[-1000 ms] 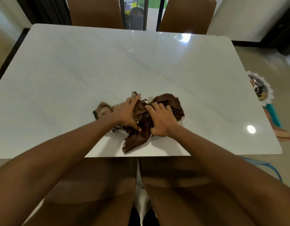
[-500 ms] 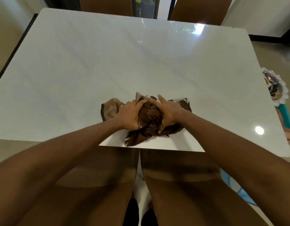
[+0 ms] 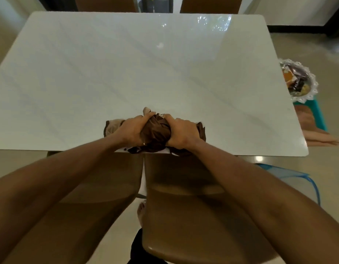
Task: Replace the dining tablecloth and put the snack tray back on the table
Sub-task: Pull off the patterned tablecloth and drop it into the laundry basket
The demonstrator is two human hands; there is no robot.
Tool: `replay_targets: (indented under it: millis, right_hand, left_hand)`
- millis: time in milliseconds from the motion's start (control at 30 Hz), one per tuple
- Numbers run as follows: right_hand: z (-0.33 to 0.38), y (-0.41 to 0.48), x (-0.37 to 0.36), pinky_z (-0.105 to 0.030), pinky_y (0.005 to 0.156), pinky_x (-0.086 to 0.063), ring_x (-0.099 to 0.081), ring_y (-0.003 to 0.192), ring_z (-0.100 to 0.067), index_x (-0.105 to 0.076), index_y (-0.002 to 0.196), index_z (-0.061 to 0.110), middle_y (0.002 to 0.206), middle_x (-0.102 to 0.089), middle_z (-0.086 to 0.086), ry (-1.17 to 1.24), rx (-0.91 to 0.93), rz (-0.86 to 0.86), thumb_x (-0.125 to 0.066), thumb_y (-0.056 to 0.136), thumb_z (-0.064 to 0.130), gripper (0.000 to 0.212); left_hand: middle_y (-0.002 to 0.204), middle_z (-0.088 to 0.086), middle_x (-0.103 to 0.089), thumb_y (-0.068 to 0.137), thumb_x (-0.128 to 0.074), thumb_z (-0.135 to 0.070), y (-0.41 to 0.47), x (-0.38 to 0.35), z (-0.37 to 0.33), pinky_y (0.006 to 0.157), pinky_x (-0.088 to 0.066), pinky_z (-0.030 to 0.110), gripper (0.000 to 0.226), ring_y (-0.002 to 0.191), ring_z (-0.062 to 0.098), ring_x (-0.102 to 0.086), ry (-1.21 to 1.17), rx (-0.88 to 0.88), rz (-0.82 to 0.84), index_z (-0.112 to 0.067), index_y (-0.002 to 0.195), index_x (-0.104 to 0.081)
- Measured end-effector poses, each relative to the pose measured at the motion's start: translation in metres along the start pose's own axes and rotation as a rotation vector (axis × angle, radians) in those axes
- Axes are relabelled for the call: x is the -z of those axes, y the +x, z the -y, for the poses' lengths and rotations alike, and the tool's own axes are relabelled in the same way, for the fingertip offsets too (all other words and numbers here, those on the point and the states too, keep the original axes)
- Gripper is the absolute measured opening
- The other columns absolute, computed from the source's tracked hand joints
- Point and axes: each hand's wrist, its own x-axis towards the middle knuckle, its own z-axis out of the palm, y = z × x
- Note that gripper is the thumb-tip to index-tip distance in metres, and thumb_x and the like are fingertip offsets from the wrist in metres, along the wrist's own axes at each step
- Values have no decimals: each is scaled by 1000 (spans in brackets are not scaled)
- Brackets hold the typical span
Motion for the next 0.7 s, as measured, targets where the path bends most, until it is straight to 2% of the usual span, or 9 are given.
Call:
replay_targets:
  millis: [100, 167, 233, 333, 400, 533, 633, 700]
  right_hand:
    - [-44, -42, 11, -38, 68, -55, -67, 79, -27, -36, 139, 32, 95, -68, 0, 27, -9, -7, -75, 64, 55, 88]
    - [-89, -78, 21, -37, 68, -54, -67, 81, -28, -37, 141, 32, 97, -68, -2, 25, -11, -16, -75, 64, 54, 88]
    - [-132, -112, 31, -38, 68, -55, -67, 81, -29, -36, 141, 33, 98, -68, -3, 24, -22, -58, -75, 65, 53, 87]
    - [-209, -176, 53, -43, 71, -57, -67, 83, -33, -35, 141, 33, 98, -67, -6, 32, -77, -85, -73, 67, 53, 86]
    - [-246, -217, 64, -45, 73, -57, -67, 85, -34, -34, 142, 34, 98, -67, -7, 60, -124, -103, -74, 67, 51, 87]
    - [-321, -318, 79, -44, 77, -56, -68, 92, -34, -33, 147, 36, 106, -69, -6, 147, -281, -75, -75, 65, 49, 93]
    - [-368, -381, 74, -44, 85, -56, -69, 100, -29, -33, 146, 42, 113, -71, -1, 212, -396, -24, -74, 64, 49, 92]
    - [-390, -410, 66, -42, 81, -58, -70, 96, -26, -34, 142, 44, 109, -71, 4, 189, -448, 21, -72, 62, 51, 89]
  left_hand:
    - [110, -10, -65, 72, -67, -51, 5, -25, -57, 85, -57, 39, 88, 96, 14, -67, -65, 9, -47, -42, 146, -21]
    - [105, -14, -65, 72, -66, -54, 16, -51, -108, 79, -56, 33, 85, 92, 12, -67, -68, 15, -66, -42, 145, -24]
    - [102, -13, -64, 71, -66, -53, 30, -75, -157, 73, -50, 28, 86, 89, 13, -67, -46, 33, -103, -42, 145, -24]
    - [105, -7, -63, 76, -66, -47, 57, -115, -249, 78, -51, 32, 82, 93, 17, -66, -32, 1, -131, -39, 146, -24]
    - [112, -2, -64, 71, -70, -42, 66, -130, -300, 83, -55, 38, 89, 98, 20, -65, -56, -52, -99, -35, 147, -25]
    - [117, 0, -62, 63, -75, -35, 80, -175, -411, 87, -56, 38, 98, 102, 21, -64, -88, -153, 55, -33, 147, -25]
    - [125, 0, -62, 70, -76, -40, 91, -227, -471, 95, -52, 35, 97, 111, 19, -63, -144, -218, 172, -29, 151, -22]
    - [124, -2, -64, 73, -73, -42, 95, -263, -495, 95, -50, 31, 89, 111, 19, -63, -191, -237, 222, -36, 148, -25]
